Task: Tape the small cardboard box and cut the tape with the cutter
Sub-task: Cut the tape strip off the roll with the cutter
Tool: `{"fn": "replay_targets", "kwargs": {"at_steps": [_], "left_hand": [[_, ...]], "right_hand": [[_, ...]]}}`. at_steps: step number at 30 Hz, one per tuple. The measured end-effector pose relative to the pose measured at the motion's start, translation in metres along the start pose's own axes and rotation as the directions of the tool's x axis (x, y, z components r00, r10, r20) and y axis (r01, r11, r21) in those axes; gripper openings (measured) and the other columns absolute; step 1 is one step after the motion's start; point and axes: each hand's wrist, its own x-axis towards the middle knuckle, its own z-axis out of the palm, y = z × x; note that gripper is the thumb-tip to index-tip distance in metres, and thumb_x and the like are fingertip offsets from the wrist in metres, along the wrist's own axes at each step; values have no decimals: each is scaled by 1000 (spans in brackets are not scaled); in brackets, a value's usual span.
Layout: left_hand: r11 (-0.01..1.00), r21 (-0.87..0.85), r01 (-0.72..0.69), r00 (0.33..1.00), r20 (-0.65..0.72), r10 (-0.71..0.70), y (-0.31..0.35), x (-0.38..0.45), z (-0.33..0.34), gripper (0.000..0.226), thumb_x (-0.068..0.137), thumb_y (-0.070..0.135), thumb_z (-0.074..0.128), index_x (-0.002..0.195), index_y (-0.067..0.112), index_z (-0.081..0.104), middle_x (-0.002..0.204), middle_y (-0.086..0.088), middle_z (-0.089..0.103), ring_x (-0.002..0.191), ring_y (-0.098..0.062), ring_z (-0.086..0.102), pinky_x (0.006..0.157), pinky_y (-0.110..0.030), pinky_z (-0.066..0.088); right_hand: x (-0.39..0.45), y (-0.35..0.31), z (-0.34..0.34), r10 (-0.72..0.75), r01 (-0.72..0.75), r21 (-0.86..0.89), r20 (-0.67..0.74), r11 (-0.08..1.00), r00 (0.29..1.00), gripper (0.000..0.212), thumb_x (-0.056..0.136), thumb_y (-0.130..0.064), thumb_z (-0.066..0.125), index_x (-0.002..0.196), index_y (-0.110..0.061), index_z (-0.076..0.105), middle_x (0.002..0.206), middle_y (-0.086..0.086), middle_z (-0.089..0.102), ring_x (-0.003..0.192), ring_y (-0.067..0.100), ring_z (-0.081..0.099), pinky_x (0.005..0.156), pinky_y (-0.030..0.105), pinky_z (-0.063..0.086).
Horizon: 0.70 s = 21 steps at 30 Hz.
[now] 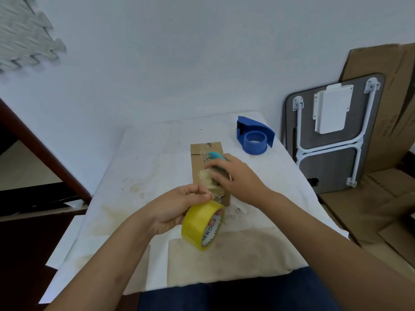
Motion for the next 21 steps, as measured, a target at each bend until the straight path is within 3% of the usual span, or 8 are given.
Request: {"fn": "replay_targets", "kwargs": {"at_steps": [3,6,10,15,19,21], "left_hand": [[1000,-12,-10,1000,1,10,-3,-1,0,15,89,26,67,101,17,67,104,-6,71,93,-22,64,70,-30,54],[1000,6,-6,1000,21,6,-5,-4,0,15,89,28,68,100,18,68,103,-9,71,92,-23,64,70,-29,55],[1000,18,10,1000,15,-10,-5,-6,1,23,89,27,67,107,12,67,108,-19,72,92,-24,66,70,-30,56],[1000,16,13,999,29,-14,-7,-14,-1,19,91,24,65,106,12,68,97,-11,75,82,-22,70,65,-28,59],[997,-10,-72,997,-18,72,-5,-17,-8,30,90,26,67,112,7,64,117,-22,68,95,-30,61,72,-33,53],[991,-52,-123,991,-54,121,-3,-18,-11,28,91,23,65,112,4,63,123,-18,67,96,-28,61,73,-32,55]], "right_hand": [[-4,3,2,-22,25,-35,59,999,998,35,93,-32,57,128,-26,56,132,-6,49,110,5,44,90,21,37],[-8,6,0,-7,9,-41,39,999,999,38,95,-36,55,132,-28,53,135,-6,46,111,5,45,89,23,42],[-4,7,8,45,-46,-175,-10,983,999,42,96,-43,47,136,-30,47,142,-2,41,124,14,44,92,34,49],[12,8,15,84,-87,-249,-24,965,996,43,98,-44,43,138,-28,46,142,2,40,128,18,41,90,39,50],[25,9,16,129,-123,-200,20,972,991,42,98,-42,44,137,-28,47,145,5,39,130,21,40,96,45,47],[26,5,11,134,-131,-154,9,979,991,40,98,-40,45,134,-26,50,140,6,45,126,22,44,97,45,46]]}}
